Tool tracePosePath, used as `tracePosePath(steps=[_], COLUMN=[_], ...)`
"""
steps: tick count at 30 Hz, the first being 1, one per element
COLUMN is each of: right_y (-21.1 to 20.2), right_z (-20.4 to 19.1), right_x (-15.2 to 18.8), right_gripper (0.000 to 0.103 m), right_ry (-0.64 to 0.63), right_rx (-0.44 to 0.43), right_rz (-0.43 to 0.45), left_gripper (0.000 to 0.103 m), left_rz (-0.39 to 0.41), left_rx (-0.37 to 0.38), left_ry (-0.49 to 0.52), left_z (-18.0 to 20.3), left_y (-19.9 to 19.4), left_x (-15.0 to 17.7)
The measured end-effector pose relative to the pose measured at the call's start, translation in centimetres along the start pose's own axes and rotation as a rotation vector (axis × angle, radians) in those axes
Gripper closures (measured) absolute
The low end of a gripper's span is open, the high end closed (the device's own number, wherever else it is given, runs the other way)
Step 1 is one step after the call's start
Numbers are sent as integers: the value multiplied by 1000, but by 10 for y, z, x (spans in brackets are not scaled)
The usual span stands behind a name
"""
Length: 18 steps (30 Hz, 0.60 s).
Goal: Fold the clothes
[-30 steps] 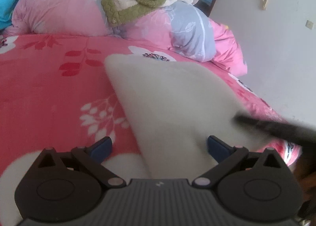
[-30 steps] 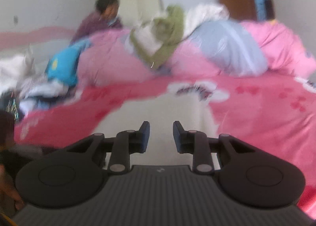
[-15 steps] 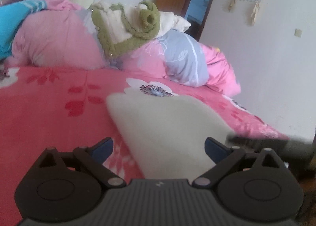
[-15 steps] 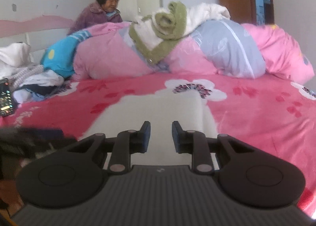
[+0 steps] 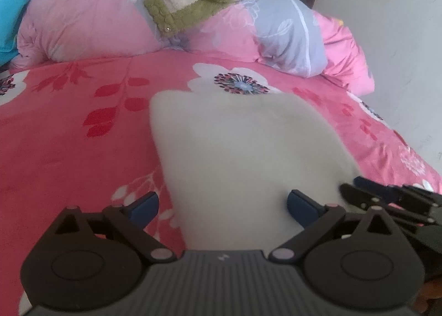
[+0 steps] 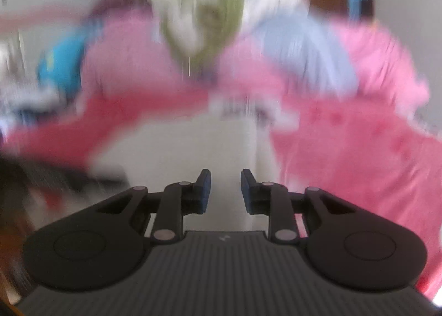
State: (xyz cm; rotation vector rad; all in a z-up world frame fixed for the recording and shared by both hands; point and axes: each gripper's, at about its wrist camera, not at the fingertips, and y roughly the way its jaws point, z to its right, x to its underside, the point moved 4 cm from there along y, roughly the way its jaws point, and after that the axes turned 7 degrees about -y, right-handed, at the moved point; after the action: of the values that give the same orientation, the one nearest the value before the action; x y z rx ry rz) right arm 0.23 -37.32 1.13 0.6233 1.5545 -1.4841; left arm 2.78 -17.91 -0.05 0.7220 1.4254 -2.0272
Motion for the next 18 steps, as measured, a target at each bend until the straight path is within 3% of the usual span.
tracePosePath(steps=[3, 8, 11, 15, 18], right_y=[-7, -14, 30, 39, 40], right_z=[3, 7, 6, 12, 15], right_x=[-14, -43, -24, -12, -13], right_gripper=[79, 79, 81, 80, 80], right_ry=[11, 35, -1, 36, 45], right_rx=[-6, -28, -46, -67, -77], right_rz=[16, 166, 24, 34, 30], left_gripper=[2, 3, 4, 4, 5], left_rz=[8, 13, 45, 94, 79], left_rx=[-16, -27, -20, -23, -35], left_ry=[8, 11, 14, 38, 47], left_z=[2, 3, 5, 12, 15], left_y=[-2, -3, -10, -16, -9], left_x=[0, -1, -6, -16, -18])
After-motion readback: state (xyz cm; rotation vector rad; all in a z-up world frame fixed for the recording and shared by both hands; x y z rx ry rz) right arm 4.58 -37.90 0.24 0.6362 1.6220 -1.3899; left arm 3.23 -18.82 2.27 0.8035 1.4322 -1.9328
